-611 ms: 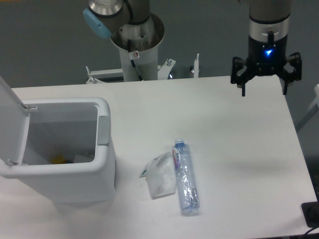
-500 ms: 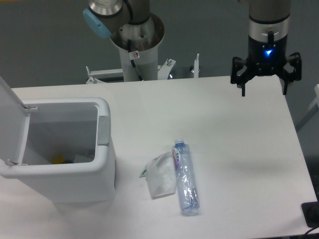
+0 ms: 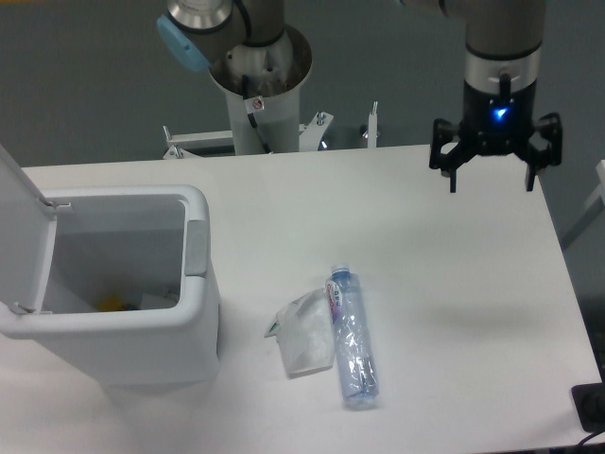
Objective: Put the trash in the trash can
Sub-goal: 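Move the open gripper down over the crumpled white paper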
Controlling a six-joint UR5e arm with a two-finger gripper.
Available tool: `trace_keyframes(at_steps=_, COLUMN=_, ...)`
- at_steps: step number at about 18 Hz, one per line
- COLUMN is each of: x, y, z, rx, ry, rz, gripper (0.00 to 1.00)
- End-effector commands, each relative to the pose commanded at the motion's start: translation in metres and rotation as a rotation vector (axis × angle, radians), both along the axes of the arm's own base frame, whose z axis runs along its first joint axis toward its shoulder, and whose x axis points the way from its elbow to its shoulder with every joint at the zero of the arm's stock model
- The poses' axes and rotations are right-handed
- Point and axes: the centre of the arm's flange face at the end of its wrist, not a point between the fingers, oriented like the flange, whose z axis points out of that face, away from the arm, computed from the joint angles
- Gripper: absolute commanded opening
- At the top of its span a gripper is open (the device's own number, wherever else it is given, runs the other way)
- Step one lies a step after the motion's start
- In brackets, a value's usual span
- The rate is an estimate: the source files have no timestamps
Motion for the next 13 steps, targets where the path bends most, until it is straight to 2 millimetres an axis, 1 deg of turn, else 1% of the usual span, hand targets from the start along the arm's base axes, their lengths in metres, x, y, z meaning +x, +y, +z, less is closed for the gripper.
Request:
trace_keyframes(at_steps=2, x=0.013, y=0.015, z=-0.011, rx=0.027, ry=0.013, rz=0.015, gripper=1.00)
trace_keyframes(at_steps=3, x=0.020, y=0.020, z=-0.020, rx=0.040, ry=0.013, rz=0.034, gripper=1.00)
trace_keyframes(at_steps=4, x=0.032, y=0.031, z=-0.034, rx=0.058, ry=0.011, rz=0.040, gripper=1.00)
trace_keyframes(at_steps=5, x=0.050, y=0.046, z=-0.051, rx=0.054, ry=-0.007, rz=0.004, gripper=1.00)
trace_keyframes(at_steps=6, x=0.061, y=0.057, z=-0.062, rx=0.048, ry=-0.029, rz=-0.021, gripper=1.00)
trace_keyframes(at_steps=7, x=0.071, y=0.069, z=-0.078, rx=0.047, ry=-0.067, rz=-0.045, gripper=1.00)
trace_keyframes(at_steps=9, x=0.082, y=0.088, z=-0.101, rx=0.103, ry=-0.165, rz=-0.050, gripper=1.00)
trace_keyframes(at_steps=11, x=0.086, y=0.098, z=-0.133, rx=0.146, ry=-0.274, rz=-0.039, gripper=1.00)
trace_keyframes(at_steps=13, x=0.094, y=0.110, z=-0.157, rx=0.136, ry=-0.319, rz=-0.054, gripper=1.00)
